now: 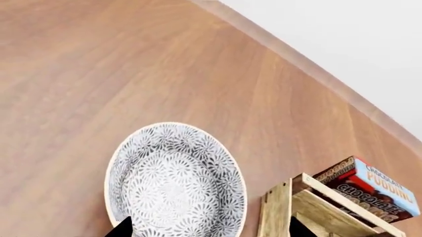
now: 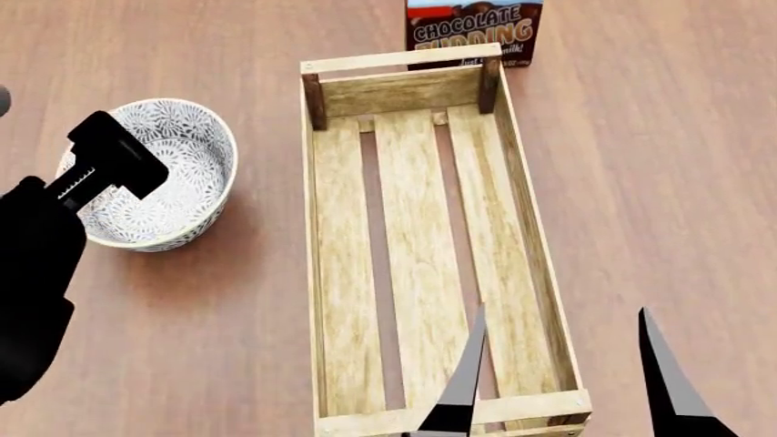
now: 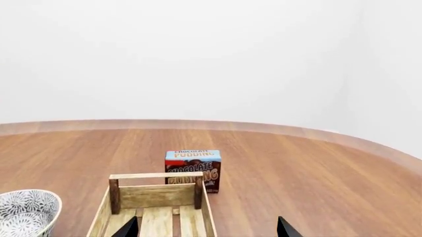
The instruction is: Pick up the bowl on the left and put it in the tray.
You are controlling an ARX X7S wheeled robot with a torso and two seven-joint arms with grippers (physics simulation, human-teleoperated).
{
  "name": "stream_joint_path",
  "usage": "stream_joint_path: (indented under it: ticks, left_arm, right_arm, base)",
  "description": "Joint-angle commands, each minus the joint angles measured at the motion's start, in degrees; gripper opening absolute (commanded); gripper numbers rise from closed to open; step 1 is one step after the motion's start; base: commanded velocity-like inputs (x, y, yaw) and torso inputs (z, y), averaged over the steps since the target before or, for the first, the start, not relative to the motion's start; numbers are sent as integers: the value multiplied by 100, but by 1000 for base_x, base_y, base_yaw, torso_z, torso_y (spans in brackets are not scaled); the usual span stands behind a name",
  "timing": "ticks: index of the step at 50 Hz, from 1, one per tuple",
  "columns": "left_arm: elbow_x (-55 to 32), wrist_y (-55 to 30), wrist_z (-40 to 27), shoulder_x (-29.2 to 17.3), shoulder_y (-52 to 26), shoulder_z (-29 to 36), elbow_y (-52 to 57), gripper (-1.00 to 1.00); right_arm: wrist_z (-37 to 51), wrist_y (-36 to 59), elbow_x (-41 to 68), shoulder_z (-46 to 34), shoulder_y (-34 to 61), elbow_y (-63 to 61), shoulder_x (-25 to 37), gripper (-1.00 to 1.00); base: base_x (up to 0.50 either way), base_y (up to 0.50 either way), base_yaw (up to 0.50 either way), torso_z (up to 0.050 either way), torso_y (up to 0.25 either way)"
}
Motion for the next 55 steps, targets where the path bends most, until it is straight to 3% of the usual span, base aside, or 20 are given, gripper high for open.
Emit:
stream_joint_path:
  ticks: [1, 23, 35, 55]
  left_arm:
    - [-60, 19, -638, 111, -362, 162, -350, 100]
    - [-274, 570, -1169, 19, -442, 384, -1189, 100]
    - [-426, 941, -1119, 36, -438, 384, -1516, 100]
    - [-1081, 2178, -1112, 149, -527, 548, -2352, 100]
  right_arm:
    - [37, 12, 21, -24, 14, -8, 24, 100]
    - [117, 45, 90, -17, 29, -58, 72, 100]
    - [147, -5, 98, -32, 15, -20, 103, 100]
    - [200, 6, 134, -44, 37, -44, 153, 100]
  base:
    - [0, 0, 0, 0, 0]
    - [0, 0, 0, 0, 0]
    - [0, 0, 0, 0, 0]
    - [0, 0, 0, 0, 0]
